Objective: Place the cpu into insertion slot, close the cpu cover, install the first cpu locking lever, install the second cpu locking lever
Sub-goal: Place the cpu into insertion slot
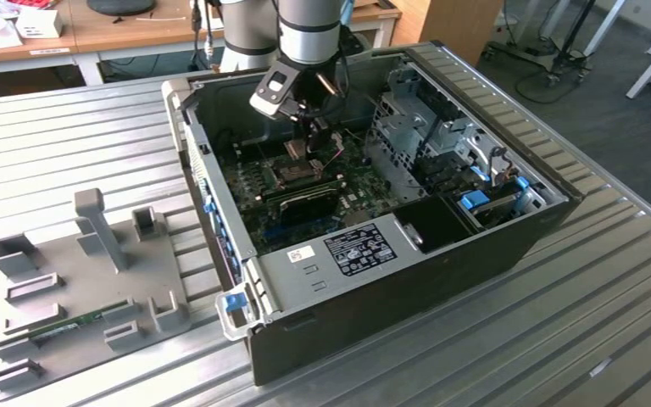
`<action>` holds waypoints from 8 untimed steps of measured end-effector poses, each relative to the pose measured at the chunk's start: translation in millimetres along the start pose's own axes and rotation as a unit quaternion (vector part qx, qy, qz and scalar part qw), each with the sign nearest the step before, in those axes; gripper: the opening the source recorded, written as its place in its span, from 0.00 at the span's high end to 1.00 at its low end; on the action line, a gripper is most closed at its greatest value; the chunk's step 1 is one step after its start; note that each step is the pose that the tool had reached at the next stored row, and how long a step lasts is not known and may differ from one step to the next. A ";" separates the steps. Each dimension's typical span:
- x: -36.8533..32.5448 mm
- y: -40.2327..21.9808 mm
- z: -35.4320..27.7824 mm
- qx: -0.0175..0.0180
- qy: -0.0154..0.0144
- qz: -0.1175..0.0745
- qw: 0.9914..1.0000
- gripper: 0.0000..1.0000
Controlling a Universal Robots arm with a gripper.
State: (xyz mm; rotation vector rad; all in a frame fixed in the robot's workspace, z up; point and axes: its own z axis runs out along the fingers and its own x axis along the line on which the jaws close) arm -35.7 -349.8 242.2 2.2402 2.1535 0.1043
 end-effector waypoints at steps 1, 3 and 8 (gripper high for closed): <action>0.1 -0.4 0.1 0.000 0.000 -0.001 1.000 0.46; 0.5 -1.7 0.5 0.000 0.000 -0.004 1.000 0.46; 0.7 -2.9 0.8 0.000 0.001 -0.008 1.000 0.46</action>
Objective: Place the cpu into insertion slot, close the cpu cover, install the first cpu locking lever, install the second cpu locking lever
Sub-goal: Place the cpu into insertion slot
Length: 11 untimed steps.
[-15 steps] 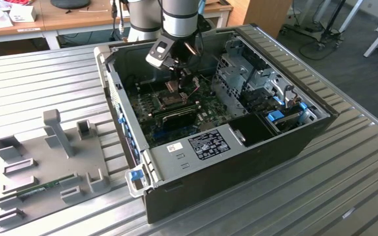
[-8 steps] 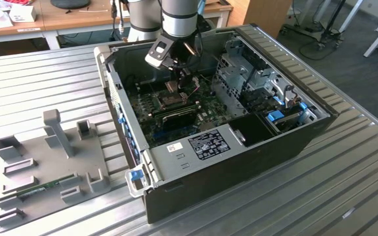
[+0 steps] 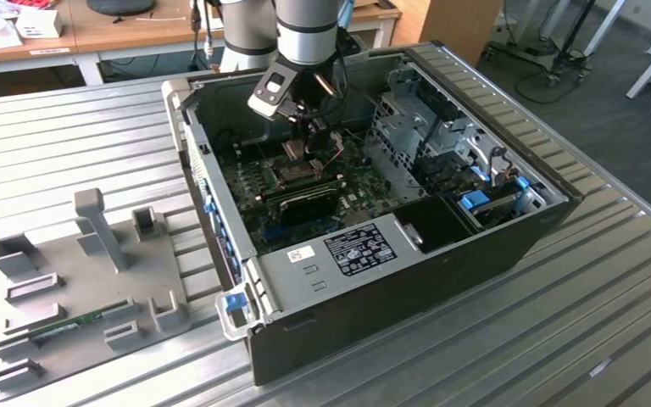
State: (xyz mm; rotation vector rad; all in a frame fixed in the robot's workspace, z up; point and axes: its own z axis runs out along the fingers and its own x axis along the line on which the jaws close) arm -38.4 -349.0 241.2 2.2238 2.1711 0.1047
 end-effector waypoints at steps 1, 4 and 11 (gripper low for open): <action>0.0 0.0 0.0 0.000 0.000 0.000 1.000 0.46; 0.0 -0.1 0.1 0.000 0.000 -0.002 1.000 0.46; 0.0 -0.1 0.3 0.001 0.002 -0.029 1.000 0.46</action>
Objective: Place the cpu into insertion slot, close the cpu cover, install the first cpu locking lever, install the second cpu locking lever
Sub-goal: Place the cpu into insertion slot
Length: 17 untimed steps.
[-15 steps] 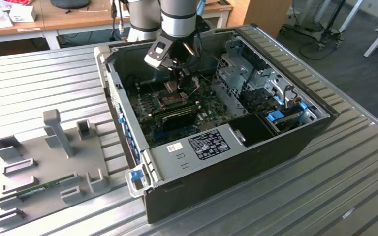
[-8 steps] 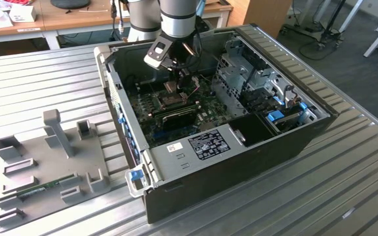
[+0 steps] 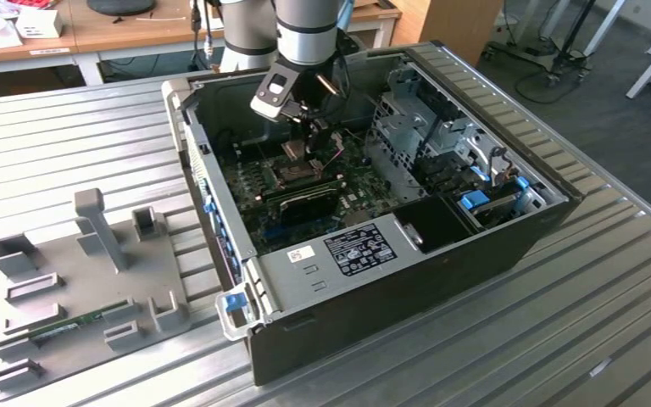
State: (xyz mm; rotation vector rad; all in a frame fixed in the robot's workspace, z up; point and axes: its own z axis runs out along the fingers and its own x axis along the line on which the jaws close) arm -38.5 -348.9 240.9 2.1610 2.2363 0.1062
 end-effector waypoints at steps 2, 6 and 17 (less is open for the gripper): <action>0.0 0.0 0.1 0.000 0.000 0.000 1.000 0.46; 0.9 -0.6 2.1 0.000 0.000 0.000 1.000 0.46; 1.6 -2.7 11.4 0.000 0.000 0.000 1.000 0.46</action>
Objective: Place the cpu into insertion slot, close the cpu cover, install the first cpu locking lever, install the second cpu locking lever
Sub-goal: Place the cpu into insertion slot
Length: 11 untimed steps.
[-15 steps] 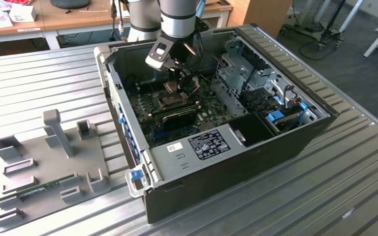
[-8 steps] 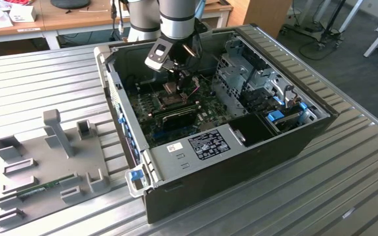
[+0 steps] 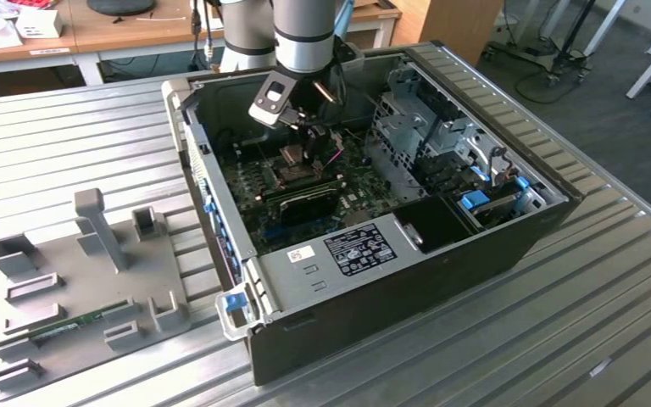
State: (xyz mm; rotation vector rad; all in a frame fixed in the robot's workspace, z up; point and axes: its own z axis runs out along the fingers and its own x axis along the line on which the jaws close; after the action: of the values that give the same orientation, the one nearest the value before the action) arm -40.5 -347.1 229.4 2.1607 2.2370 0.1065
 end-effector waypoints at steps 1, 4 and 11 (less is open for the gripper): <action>0.0 0.0 0.0 0.000 0.000 0.000 1.000 0.46; 0.0 0.0 0.2 0.001 0.000 0.000 1.000 0.46; 0.0 0.0 0.4 0.004 0.000 0.000 1.000 0.46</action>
State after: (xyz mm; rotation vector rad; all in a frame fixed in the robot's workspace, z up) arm -40.5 -347.0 229.0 2.1659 2.2417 0.0976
